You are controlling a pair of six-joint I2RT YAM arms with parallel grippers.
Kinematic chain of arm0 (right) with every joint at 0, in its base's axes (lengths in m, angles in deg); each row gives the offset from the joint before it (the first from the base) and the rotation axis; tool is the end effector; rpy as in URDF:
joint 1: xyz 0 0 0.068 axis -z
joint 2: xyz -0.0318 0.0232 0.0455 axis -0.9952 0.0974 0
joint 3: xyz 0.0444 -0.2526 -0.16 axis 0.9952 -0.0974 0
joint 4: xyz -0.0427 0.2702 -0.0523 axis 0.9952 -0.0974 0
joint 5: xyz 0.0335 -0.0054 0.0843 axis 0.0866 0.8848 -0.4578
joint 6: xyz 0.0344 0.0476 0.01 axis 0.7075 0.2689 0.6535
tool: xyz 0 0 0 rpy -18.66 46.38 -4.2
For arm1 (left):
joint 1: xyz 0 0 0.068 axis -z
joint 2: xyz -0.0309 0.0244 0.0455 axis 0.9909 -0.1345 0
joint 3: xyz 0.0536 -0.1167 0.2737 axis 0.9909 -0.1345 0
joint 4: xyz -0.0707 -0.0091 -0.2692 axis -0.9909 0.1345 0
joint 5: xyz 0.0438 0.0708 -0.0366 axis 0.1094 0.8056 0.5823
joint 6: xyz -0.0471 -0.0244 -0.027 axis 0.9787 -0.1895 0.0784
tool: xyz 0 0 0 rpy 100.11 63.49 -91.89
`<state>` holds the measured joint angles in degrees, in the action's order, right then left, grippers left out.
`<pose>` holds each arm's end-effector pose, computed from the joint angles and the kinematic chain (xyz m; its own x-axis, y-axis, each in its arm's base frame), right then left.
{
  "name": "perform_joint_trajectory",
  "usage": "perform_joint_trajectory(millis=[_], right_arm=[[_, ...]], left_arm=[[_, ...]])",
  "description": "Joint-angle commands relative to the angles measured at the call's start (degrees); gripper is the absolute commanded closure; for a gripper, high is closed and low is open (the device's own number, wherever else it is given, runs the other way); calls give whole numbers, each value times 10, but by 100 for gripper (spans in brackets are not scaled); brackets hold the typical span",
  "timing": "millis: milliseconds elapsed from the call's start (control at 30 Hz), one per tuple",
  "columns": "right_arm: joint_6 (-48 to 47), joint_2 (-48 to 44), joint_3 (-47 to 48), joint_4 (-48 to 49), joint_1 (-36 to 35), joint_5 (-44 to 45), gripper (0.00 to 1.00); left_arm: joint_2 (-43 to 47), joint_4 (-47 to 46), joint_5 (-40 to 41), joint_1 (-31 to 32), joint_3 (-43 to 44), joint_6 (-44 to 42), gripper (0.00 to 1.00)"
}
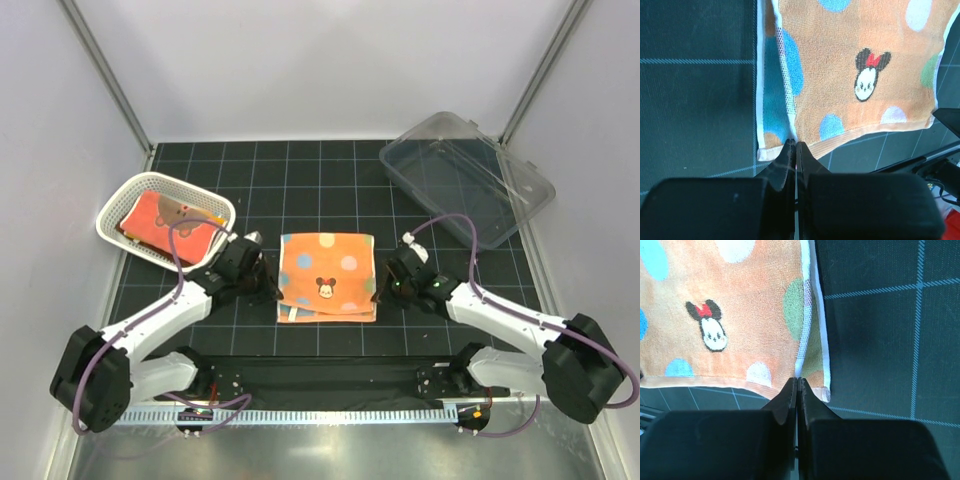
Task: Fold and stack the towels
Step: Fold the towel
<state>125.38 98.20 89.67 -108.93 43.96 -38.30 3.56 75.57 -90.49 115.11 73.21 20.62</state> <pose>0.1686 0.1395 0.1939 -0.8568 0.3512 -0.3777 0.1667 0.8816 0.4417 0.1849 -0.1247 0.2063 -0.8888 -0.3159 -0.3321 -0.1150 0.8550 -0.5057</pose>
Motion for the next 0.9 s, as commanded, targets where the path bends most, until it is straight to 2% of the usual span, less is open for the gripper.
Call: perform_joint_trajectory(millis=[0,167,300,500,633,733,867], right_arm=[[-6,-30,9,-24,-4,1,99],[-7,-44,-23,-17,-4,-4,99],[-1,-30,-63,27,-4,-21,99],[-15,-22,-62,61,-4,-25,99],[-47,-36,-8,25,-4,-10,99],[-70,-46,48,-39,-4,9,99],[-72,-79,56,-82,-4,-10,99]], left_arm=[[17,19,4,13,-2,18,100],[22,2,7,35,-45,33,100],[18,-23,8,40,-75,44,100],[0,-33,4,46,-70,38,100],[1,12,25,46,-9,21,100],[10,63,21,46,44,15,100],[50,102,14,53,53,24,100]])
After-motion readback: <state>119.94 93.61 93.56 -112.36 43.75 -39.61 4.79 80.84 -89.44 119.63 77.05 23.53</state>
